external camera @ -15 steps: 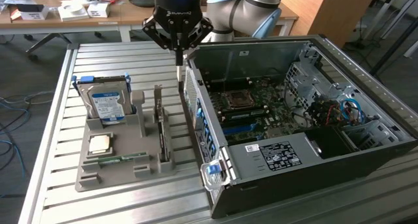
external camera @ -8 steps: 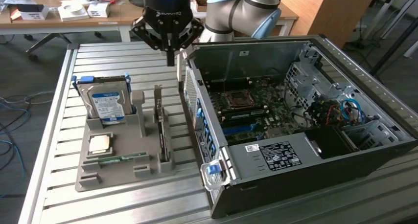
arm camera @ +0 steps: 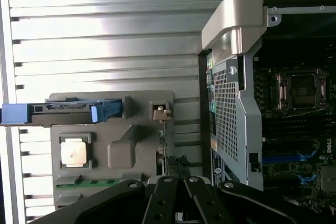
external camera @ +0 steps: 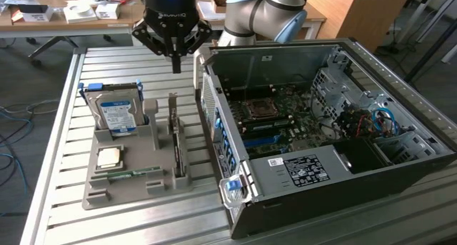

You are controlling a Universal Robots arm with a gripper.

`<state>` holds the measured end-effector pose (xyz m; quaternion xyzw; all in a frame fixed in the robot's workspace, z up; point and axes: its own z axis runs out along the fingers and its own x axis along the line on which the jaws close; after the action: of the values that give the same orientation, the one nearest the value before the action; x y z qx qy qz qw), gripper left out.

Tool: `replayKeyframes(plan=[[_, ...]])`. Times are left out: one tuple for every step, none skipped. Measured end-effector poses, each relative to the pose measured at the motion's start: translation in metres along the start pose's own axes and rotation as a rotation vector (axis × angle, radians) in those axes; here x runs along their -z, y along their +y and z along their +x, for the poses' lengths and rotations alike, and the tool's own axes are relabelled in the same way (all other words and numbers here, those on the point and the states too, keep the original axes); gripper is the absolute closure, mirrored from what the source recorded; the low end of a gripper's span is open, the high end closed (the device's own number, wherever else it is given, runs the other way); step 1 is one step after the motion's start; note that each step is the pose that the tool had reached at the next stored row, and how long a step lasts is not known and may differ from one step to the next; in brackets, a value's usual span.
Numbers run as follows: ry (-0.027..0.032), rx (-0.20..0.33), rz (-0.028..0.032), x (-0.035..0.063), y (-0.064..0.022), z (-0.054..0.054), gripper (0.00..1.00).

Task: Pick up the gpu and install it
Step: 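Reach for the gpu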

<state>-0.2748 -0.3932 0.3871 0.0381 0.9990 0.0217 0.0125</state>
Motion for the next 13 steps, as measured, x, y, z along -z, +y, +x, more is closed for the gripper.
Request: replayKeyframes(plan=[[0.0001, 0.000, 0.0000, 0.0000, -0.0001, 0.0015, 0.89], [0.0000, 0.000, 0.0000, 0.0000, -0.0001, 0.0017, 0.89], [0.0000, 0.000, -0.0001, 0.0000, -0.0001, 0.0017, 0.89], [0.0000, 0.000, 0.0000, 0.0000, -0.0001, 0.0017, 0.89], [0.0000, 0.000, -0.0001, 0.0000, -0.0001, 0.0017, 0.89], [0.0000, 0.000, 0.0000, 0.0000, -0.0001, 0.0017, 0.89], [0.0001, 0.000, 0.0000, 0.0000, -0.0001, 0.0017, 0.89], [0.0001, 0.000, 0.0000, 0.0000, -0.0002, 0.0018, 0.89], [0.0002, 0.000, 0.0001, 0.0001, -0.0006, 0.0018, 0.89], [0.0002, 0.000, 0.0000, 0.0001, -0.0013, 0.0018, 0.89], [0.0001, 0.000, 0.0000, 0.0001, -0.0022, 0.0018, 0.89], [0.0002, 0.000, 0.0000, 0.0002, -0.0034, 0.0020, 0.89], [0.0001, 0.000, 0.0001, 0.0003, -0.0047, 0.0022, 0.89]])
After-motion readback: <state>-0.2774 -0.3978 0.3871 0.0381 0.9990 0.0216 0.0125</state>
